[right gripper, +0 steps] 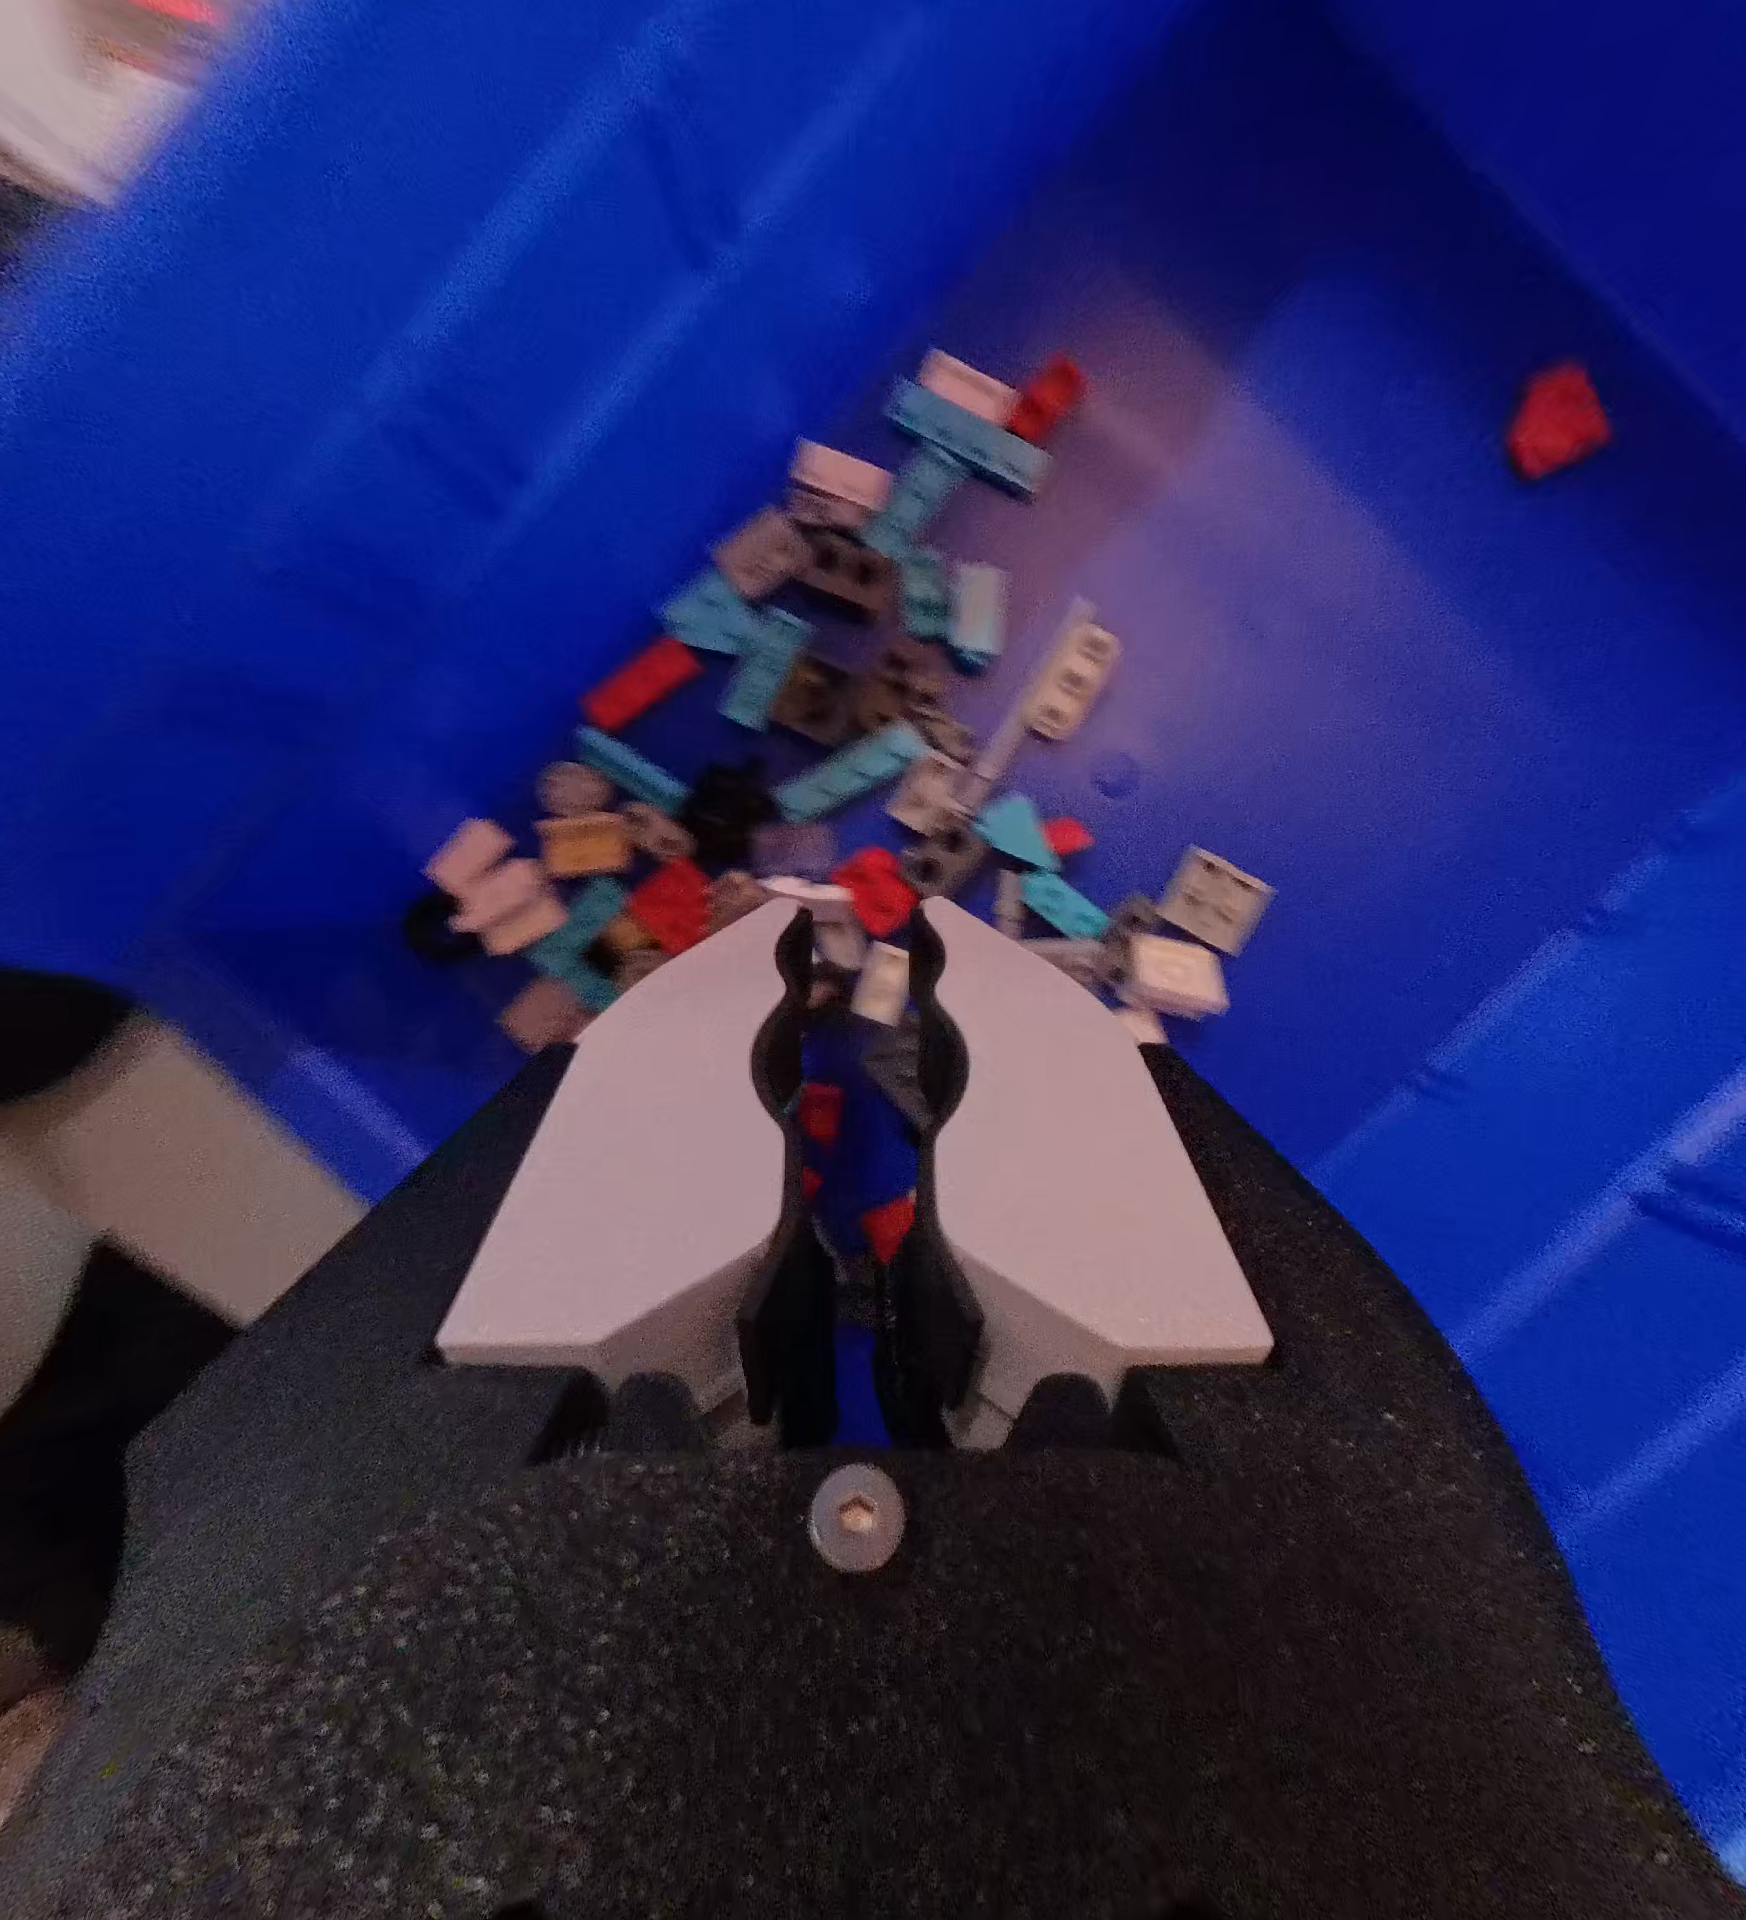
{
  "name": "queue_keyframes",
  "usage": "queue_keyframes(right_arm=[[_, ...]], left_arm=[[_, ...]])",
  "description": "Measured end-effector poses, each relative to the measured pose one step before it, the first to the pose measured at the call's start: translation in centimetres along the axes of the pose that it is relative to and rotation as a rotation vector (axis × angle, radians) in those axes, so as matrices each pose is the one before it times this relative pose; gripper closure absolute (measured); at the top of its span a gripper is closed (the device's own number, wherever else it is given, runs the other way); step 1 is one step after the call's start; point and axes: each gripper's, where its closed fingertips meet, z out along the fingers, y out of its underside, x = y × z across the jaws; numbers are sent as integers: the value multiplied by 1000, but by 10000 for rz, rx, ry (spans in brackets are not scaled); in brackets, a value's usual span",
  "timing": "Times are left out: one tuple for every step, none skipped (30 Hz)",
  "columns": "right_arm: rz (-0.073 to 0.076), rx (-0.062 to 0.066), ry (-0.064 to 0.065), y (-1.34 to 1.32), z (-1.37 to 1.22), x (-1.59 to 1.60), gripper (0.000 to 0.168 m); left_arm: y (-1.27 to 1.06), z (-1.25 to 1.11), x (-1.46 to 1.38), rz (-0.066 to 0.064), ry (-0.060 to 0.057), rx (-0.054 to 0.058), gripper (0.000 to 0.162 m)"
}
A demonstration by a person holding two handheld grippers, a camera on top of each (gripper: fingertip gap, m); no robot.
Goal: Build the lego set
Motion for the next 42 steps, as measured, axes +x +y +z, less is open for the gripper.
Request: queue_keyframes(right_arm=[[-250,311,-856,-429,-136,-1451,151],[-345,163,-766,-261,150,-1359,151],[-388,-7,-514,-44,373,-995,151],[-330,-180,-258,167,494,-559,151],[-249,-237,-158,229,545,-337,151],[-154,-239,-192,213,540,-261,151],[-90,-235,-160,168,516,-124,151],[-103,-225,-12,118,474,140,151],[-125,-168,178,36,425,454,150],[-81,95,385,-329,144,813,154],[53,150,485,-316,-11,1016,152],[173,-36,432,43,-78,991,152],[307,7,337,46,-220,881,149],[298,190,279,-174,-347,797,147],[234,460,156,-526,-413,598,144],[213,549,23,-690,-370,362,141],[231,395,-66,-537,-213,167,138],[197,89,-83,-200,-39,68,131],[70,-148,80,103,5,222,125],[-11,-140,276,141,-119,407,119],[17,-37,322,21,-394,400,114],[96,137,252,-168,-708,276,114],[183,280,276,-289,-1023,310,114],[223,314,374,-261,-1272,477,114],[235,277,534,-124,-1476,796,115],[263,223,684,75,-1583,1126,116],[333,139,787,318,-1611,1462,117],[458,67,818,546,-1489,1721,120],[603,-63,731,802,-1211,1780,128],[670,-244,508,1064,-781,1563,131],[586,-405,107,1258,-279,983,130],[452,-436,-251,1235,99,331,125],[358,-346,-311,1008,282,52,120],[234,-180,-271,692,339,-131,117],[102,-44,-272,421,335,-336,115],[52,-6,-224,294,309,-402,114],[51,-67,-98,325,298,-278,114],[38,-163,23,413,322,-133,114],[23,-230,112,443,369,0,115],[-34,-308,155,488,382,36,116],[-123,-323,157,474,358,49,117],[-116,-212,132,294,271,66,118]], left_arm=[[66,4,-104,-73,-3,5,82],[46,16,-43,-59,23,-7,83],[36,37,26,-18,46,-19,83],[21,31,79,31,49,-31,83],[-5,20,76,61,15,-28,84],[-21,-8,40,73,-27,-14,84],[-38,-31,15,76,-43,-6,84],[-25,-34,5,66,-39,-8,84],[-23,-45,-22,43,-32,-6,84],[-22,-39,-27,19,-17,0,84],[-13,-33,-26,-3,-5,-3,84],[30,-31,-36,-18,-4,-14,84],[36,-55,-42,-18,-15,-16,84],[37,-52,-48,-6,-26,-4,84],[25,-61,-67,7,-33,3,84],[45,-41,-69,10,-34,-8,84],[50,-21,-94,-3,-32,-18,84],[21,-4,-73,-13,-16,-11,84],[-13,-1,-43,-9,0,-1,84],[-26,-9,-32,6,-1,-6,84],[-29,-35,-49,23,-26,-10,84],[-29,-63,-68,37,-52,-1,84],[-21,-56,-82,45,-50,-1,84],[8,-62,-76,41,-38,-4,84],[19,-35,-83,22,-30,5,84],[42,2,-91,-3,-13,5,84],[79,37,-91,-26,10,-10,84],[99,73,-60,-46,34,-21,84],[83,102,5,-62,81,-12,84],[30,101,97,-76,131,20,84],[-39,94,152,-88,154,64,84],[-84,85,180,-82,157,82,84],[-64,74,159,-56,129,55,84],[-21,69,72,-19,58,13,84],[20,31,-12,22,-15,-17,84],[34,8,-50,43,-55,-27,84],[21,-16,-53,46,-55,-21,84],[10,-26,-1,42,-24,-15,84],[5,-18,-2,25,-3,-4,84],[0,-26,-17,4,-1,5,84],[-9,-16,-40,-10,-4,5,84],[-10,-20,-50,-15,-6,9,84]])
